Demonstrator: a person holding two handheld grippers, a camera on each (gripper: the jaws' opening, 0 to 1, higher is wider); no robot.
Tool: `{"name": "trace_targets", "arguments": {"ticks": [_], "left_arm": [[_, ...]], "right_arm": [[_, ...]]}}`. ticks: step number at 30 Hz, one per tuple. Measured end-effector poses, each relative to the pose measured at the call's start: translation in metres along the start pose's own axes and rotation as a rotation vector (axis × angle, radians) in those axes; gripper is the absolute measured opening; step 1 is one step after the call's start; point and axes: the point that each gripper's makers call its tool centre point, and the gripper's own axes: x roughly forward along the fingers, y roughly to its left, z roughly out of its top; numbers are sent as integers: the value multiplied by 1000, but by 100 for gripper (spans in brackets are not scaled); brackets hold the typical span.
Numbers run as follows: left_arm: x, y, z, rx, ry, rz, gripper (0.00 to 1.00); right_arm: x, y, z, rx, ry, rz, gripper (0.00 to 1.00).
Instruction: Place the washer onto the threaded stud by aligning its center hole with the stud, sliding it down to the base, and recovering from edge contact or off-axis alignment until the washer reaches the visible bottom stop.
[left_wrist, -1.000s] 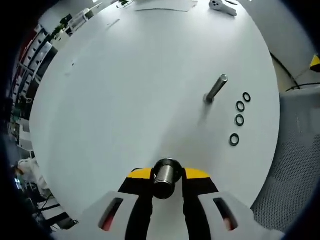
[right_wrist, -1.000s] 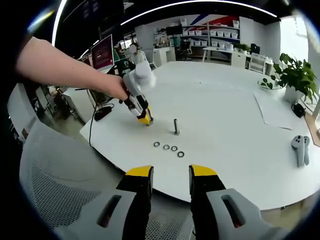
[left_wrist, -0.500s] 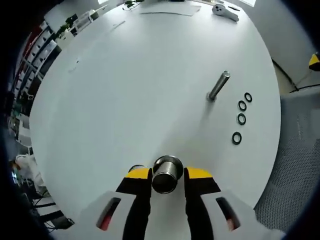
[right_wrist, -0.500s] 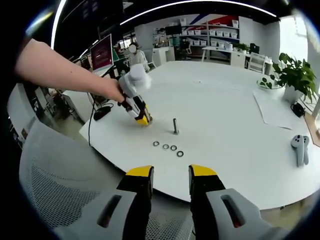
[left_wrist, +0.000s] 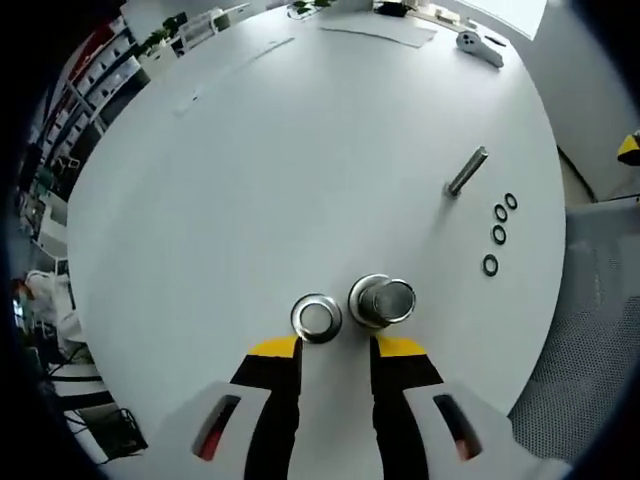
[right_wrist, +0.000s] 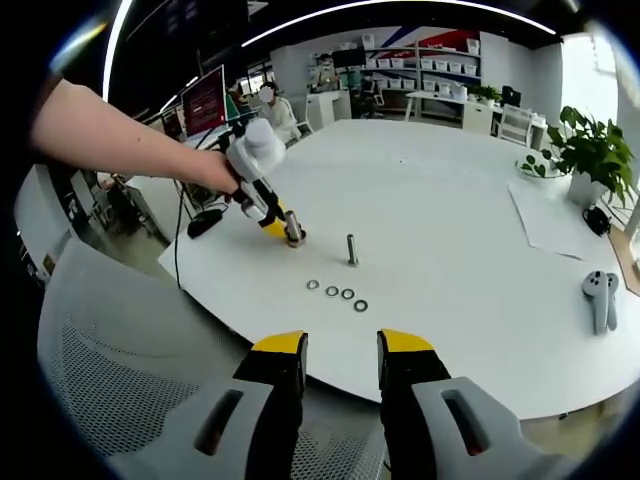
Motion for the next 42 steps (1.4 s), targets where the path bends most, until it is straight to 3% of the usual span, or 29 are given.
{"name": "trace_targets", "arguments": {"ticks": [8,10,11,16,19,24,35,38,42], "left_arm": [[6,25,-11,-19,5,25,24],[7,16,-4,-20,-3,24,24],[10,26,-9,-19,-6,18,24],[14,13,0,29,-16,0,24],[17,20,1,70,-25,7,23],[20,13,2,114,-2,-15,23],[22,9,13,97,-32,-53,21],[31,21,12,100,-35,-62,21],[25,14,13,99,-39,-64,21]], "right_arm": [[-1,0,-2,-2,8,-5,30],[-1,-1,-2,-1,10,-8,30],[-2,-1,-2,-2,12,-9,30],[-1,-3,-3,1,15,-15,30],[-1,-3,-3,-2,18,-15,30],[-1,-4,-4,3,18,-21,30],[-1,-5,-5,3,25,-27,30],[-1,-5,-5,2,27,-28,30],[-2,-5,-5,2,30,-29,30]]}}
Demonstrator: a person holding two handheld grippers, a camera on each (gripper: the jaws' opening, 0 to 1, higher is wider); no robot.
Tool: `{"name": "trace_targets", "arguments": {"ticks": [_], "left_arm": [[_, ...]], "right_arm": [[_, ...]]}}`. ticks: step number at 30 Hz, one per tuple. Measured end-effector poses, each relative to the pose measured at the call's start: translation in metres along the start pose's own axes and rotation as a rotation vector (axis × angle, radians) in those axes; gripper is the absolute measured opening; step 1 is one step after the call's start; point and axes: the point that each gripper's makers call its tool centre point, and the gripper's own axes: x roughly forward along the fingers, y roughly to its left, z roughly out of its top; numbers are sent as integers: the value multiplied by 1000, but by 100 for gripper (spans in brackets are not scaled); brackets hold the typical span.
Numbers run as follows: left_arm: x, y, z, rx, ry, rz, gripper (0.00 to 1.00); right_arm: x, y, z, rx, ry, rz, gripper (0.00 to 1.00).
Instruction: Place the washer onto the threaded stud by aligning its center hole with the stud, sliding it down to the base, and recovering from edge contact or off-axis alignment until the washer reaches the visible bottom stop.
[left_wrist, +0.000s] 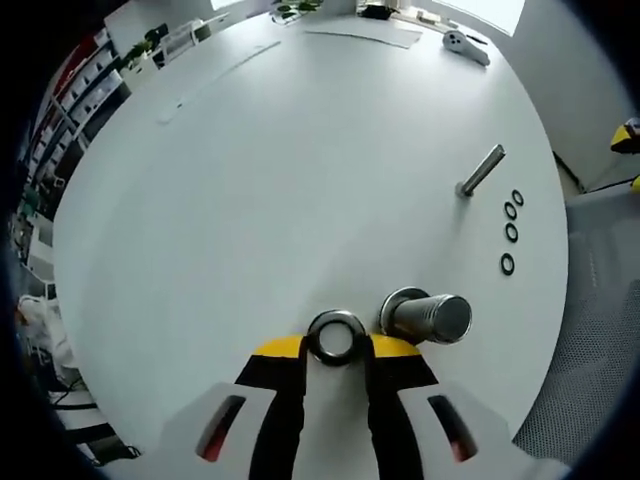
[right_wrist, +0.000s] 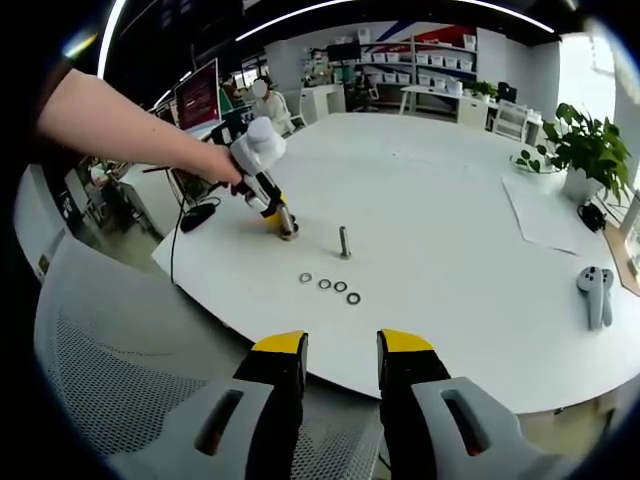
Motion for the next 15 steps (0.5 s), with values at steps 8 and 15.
{"name": "trace_targets", "arguments": {"ticks": [8,15], "left_arm": [[0,4,-15,-11,36,8,21],[-16,-24,-43,3,93,9,21]], "right_arm": [[0,0,0,1,-1,1,30],[0,1,2,2,-15,11,30]]}}
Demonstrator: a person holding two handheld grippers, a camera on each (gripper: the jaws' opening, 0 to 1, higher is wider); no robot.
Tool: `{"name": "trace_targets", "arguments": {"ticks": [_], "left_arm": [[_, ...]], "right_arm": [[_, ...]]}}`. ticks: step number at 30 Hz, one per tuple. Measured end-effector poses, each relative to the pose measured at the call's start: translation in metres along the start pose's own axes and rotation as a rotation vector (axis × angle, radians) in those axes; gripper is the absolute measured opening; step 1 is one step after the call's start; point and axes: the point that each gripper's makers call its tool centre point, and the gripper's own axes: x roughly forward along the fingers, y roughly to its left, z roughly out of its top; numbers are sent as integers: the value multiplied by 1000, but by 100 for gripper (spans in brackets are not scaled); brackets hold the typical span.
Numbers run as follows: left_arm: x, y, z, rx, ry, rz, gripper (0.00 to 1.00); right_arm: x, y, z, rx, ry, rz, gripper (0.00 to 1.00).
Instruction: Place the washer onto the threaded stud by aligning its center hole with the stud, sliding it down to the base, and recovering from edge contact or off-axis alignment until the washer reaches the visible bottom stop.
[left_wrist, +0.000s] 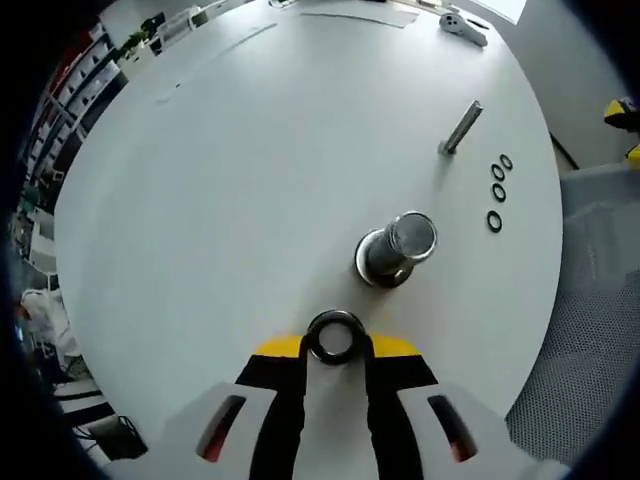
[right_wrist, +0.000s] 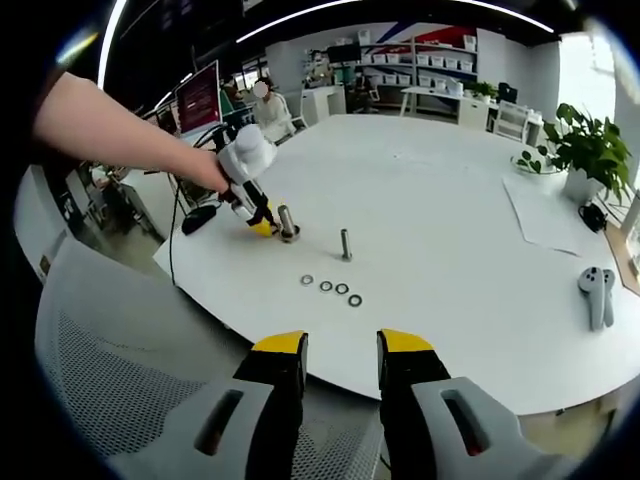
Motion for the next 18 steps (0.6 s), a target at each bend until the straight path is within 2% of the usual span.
{"name": "trace_targets", "arguments": {"ticks": [7,10,12,15,16,18], "left_arm": [[1,-13,-20,20,55,-4,20],[-1,-17,-23,-26,50,2,21],[-6,-24,-22,-28,56,3,21],[-6,-31,-31,-30,68,7,21],[-6,-31,-32,-69,67,11,21],[-4,-26,-31,-96,61,13,22]], "right_arm": [[0,1,2,4,-12,4,30],[0,1,2,4,-13,7,30],[-1,2,3,6,-19,5,30],[0,3,4,7,-22,9,30],[0,3,4,4,-22,12,30],[-1,4,5,-1,-22,15,30]]}}
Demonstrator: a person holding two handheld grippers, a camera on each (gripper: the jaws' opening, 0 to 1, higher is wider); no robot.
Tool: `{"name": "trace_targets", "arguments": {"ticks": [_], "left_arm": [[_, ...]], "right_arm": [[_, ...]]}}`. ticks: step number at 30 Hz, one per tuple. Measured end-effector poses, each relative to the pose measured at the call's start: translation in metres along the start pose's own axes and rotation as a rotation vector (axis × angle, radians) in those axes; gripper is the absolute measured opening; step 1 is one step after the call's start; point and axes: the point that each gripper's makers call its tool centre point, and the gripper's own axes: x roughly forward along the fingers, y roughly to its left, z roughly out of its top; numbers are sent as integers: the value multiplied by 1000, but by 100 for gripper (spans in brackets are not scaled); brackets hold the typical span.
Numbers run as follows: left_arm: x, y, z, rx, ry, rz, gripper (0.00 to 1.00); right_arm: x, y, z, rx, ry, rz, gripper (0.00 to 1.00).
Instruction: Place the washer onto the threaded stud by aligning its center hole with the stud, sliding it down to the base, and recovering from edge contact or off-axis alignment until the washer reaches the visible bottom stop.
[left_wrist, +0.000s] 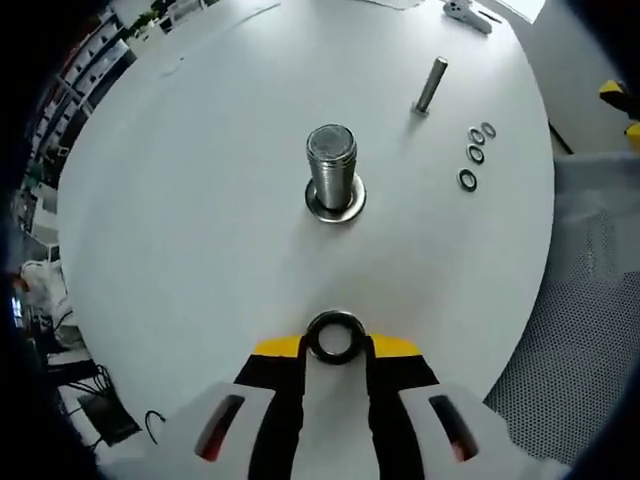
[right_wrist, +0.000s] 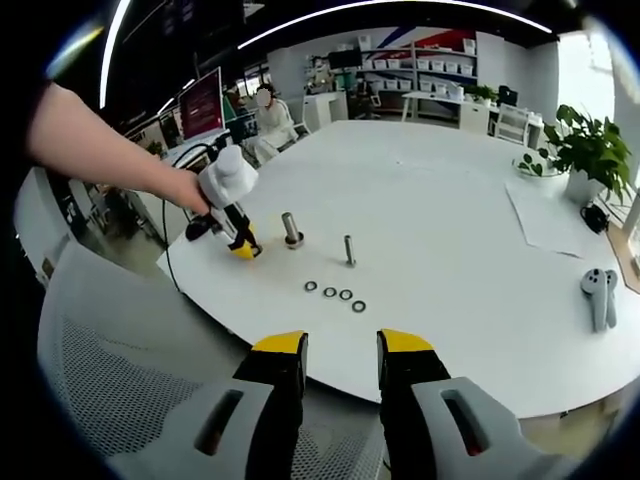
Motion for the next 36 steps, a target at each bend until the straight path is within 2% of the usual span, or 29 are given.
{"name": "trace_targets", "arguments": {"ticks": [2,4,7,11,12,16,20,22,28,30,36], "left_arm": [[-1,-1,0,-57,-1,-1,23],[0,0,1,-73,1,3,25],[0,1,-1,-72,-3,6,25],[-6,-8,-1,-45,-14,-8,26],[1,0,1,-48,-13,-9,26],[-4,-6,1,-56,5,-3,26],[2,3,2,-63,10,4,24],[1,4,2,-99,7,-1,22],[7,9,3,-84,25,2,22],[3,5,2,-82,28,6,22],[-1,2,2,-74,0,12,21]], "right_arm": [[0,0,0,2,-3,1,30],[0,0,0,3,-4,1,30],[1,1,0,-1,-1,5,30],[1,4,0,-13,5,15,30],[1,4,0,-14,6,15,30],[1,2,-1,-3,0,8,30],[1,3,0,-8,3,12,30],[0,5,-1,-17,8,16,30],[0,1,0,-1,-2,7,30],[0,2,0,-3,-1,8,30],[0,1,0,1,-2,5,30]]}}
